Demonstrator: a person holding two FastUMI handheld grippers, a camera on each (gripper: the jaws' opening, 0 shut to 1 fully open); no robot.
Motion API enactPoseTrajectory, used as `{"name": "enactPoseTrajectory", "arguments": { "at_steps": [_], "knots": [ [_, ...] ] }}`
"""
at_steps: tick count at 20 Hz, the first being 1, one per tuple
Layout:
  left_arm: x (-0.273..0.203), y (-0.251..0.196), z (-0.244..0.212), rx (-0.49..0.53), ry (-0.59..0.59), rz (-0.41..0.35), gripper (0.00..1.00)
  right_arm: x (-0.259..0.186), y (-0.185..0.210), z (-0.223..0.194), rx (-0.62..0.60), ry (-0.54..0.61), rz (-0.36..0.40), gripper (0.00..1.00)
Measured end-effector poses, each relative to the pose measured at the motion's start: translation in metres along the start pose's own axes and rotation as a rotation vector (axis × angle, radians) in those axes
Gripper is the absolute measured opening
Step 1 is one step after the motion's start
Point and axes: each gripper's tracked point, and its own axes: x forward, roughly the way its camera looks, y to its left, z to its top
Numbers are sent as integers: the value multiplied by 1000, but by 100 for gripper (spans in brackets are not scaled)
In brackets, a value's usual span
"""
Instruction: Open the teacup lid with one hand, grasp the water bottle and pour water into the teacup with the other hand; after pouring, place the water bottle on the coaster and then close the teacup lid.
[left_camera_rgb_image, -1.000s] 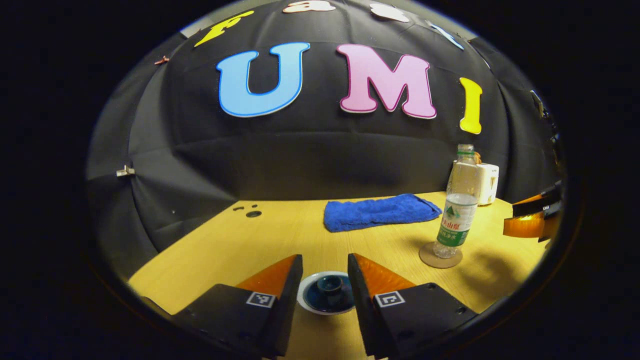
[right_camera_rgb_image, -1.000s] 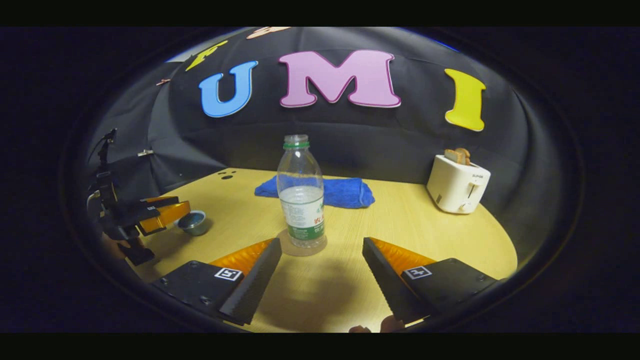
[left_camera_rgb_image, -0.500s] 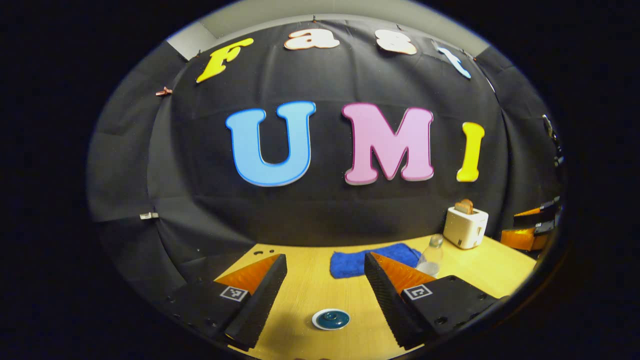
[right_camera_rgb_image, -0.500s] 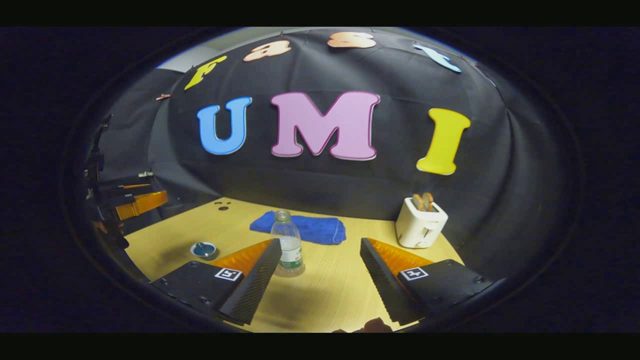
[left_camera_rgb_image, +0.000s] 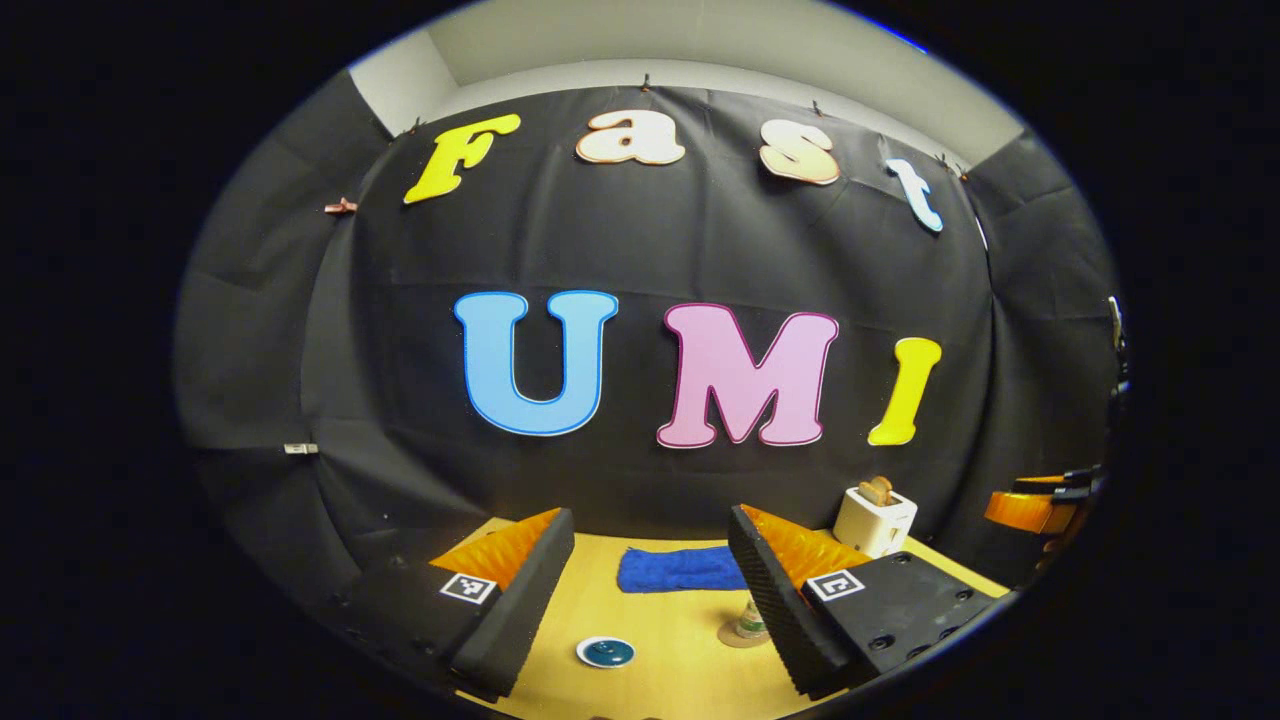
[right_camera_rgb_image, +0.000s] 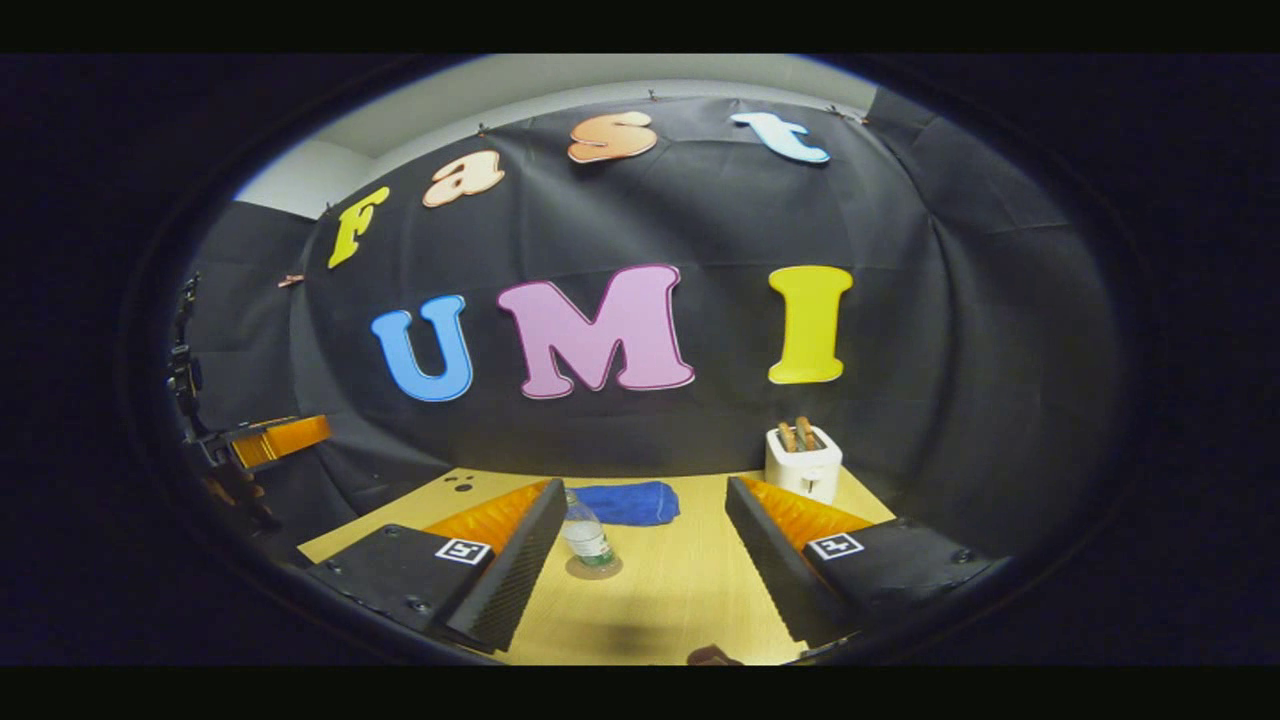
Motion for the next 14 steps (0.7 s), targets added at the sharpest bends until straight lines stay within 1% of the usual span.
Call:
{"name": "enactPoseTrajectory", "arguments": {
  "at_steps": [2, 5, 6, 7, 9, 11, 13, 14],
  "knots": [
    [-6, 2, 2, -13, 10, -9, 97, -10, -1, 2, -1, -14, -39, 99],
    [-15, 14, 4, 20, 21, -22, 97, -20, 11, -2, 30, -11, -76, 99],
    [-16, 20, 6, 30, 20, -24, 100, -22, 16, -3, 42, -6, -84, 99],
    [-17, 24, 7, 30, 22, -28, 98, -23, 22, -5, 48, -4, -90, 99],
    [-20, 31, 7, 9, 26, -41, 99, -21, 32, -6, 42, 3, -95, 99],
    [-24, 40, 2, -22, 39, -41, 100, -23, 41, -7, 9, -1, -102, 99],
    [-27, 43, 1, -49, 42, -50, 98, -23, 50, -12, -25, 11, -101, 99],
    [-31, 45, -2, -55, 50, -52, 93, -23, 54, -14, -28, 17, -103, 99]
  ]
}}
